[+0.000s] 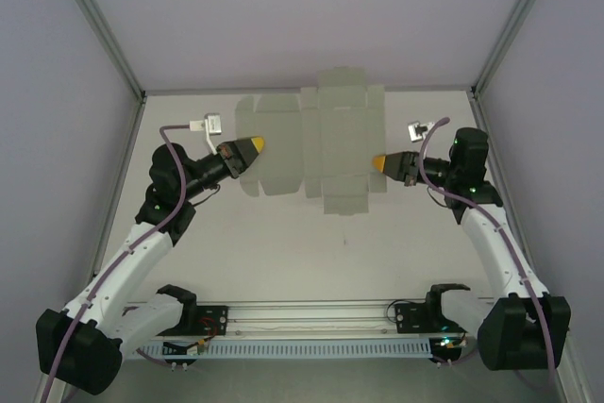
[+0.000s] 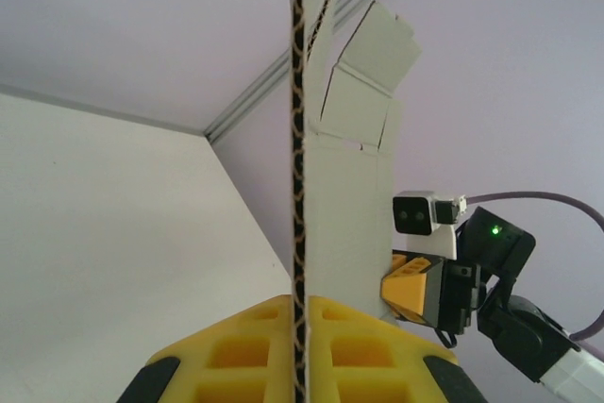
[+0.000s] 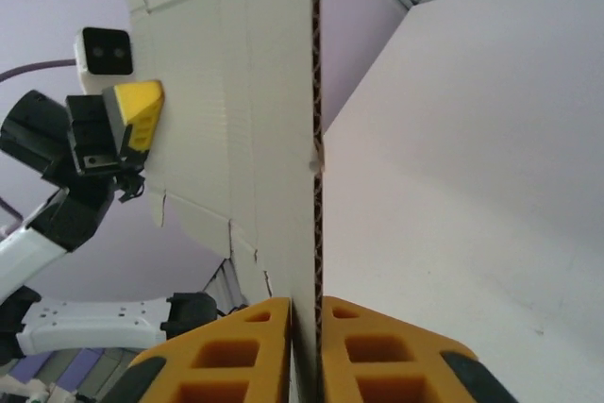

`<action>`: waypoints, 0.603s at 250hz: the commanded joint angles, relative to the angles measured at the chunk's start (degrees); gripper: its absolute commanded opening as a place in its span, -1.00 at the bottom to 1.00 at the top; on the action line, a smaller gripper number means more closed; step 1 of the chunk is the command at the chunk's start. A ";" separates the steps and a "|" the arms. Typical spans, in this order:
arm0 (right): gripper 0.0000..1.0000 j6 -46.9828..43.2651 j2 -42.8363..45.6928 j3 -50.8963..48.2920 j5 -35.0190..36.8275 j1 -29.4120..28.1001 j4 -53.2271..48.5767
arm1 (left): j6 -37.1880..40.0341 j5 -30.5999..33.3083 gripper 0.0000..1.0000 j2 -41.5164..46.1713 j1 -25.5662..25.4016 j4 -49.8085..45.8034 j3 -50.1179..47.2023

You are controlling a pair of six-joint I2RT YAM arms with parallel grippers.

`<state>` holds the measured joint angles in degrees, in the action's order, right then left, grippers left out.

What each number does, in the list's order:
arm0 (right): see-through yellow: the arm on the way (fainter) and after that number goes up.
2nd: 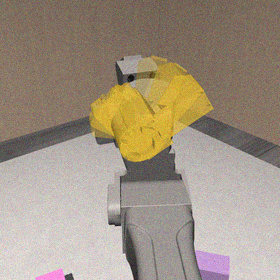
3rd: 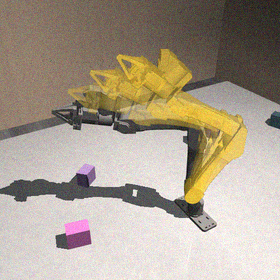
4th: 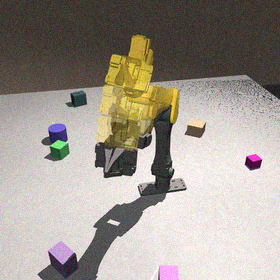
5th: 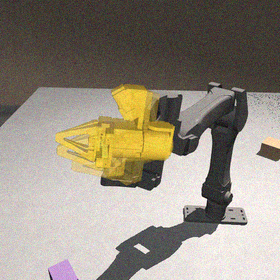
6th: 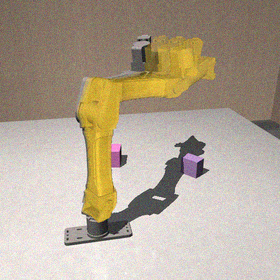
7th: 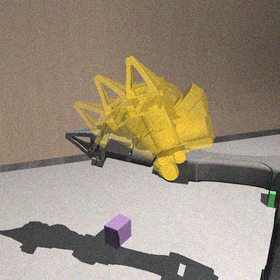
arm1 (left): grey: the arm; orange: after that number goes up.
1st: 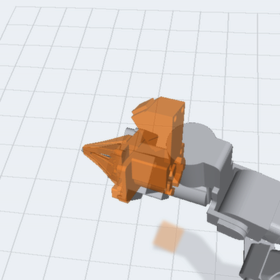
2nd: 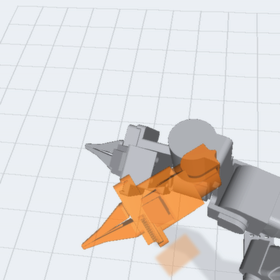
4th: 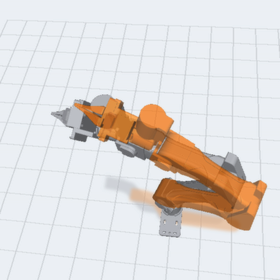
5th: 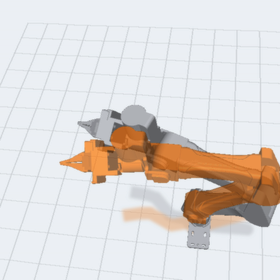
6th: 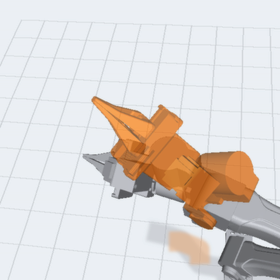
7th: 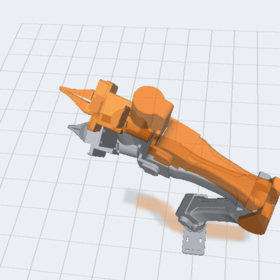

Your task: Assemble paper box

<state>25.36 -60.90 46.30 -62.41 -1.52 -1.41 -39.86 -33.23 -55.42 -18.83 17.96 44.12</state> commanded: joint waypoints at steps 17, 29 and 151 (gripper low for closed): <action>-1.00 -0.14 -0.10 -0.12 -4.17 -0.04 3.32 | 0.16 2.53 -1.00 1.02 0.32 -1.42 -1.22; -1.00 -0.33 -0.63 0.21 -3.28 -0.06 2.19 | 1.07 3.90 -0.78 1.29 0.25 -3.73 -1.22; -1.00 -21.72 -17.55 2.88 15.06 -7.79 -15.57 | 12.44 28.20 1.00 5.26 0.31 -39.26 0.44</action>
<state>13.52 -74.96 46.74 -56.12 -5.91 -11.77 -30.83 -8.58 -50.78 -18.83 -13.23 43.29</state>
